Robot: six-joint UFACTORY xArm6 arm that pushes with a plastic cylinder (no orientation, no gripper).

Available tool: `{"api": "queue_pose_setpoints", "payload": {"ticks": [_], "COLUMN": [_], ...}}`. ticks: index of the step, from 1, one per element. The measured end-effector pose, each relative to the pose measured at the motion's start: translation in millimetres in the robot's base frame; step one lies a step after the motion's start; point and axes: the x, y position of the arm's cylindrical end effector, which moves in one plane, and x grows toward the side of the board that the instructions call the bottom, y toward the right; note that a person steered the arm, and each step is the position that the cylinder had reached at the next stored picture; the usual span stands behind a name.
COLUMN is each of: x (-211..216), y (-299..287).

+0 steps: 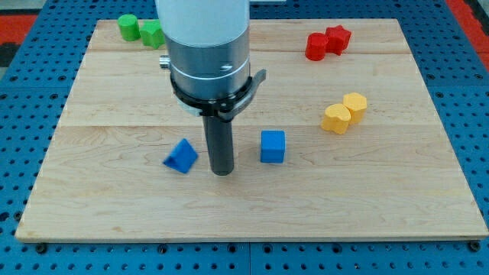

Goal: Place the blue blocks vertically

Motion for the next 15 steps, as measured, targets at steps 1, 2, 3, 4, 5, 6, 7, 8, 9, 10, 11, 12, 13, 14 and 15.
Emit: {"api": "queue_pose_setpoints", "payload": {"ticks": [1,2,3,4,5,6,7,8,9,10,11,12,13,14,15], "x": [17.7,21.1,2.9,4.8,11.1,-9.8,-46.2,-57.4,-76.8,-119.4,-145.2,-146.8,-136.6,-134.0,-144.0], "y": [9.1,-12.2,-58.7,-110.8,-161.5,-111.1,-75.1,-64.4,-51.4,3.3,35.8,58.0,11.1,-41.1,-90.2]}}
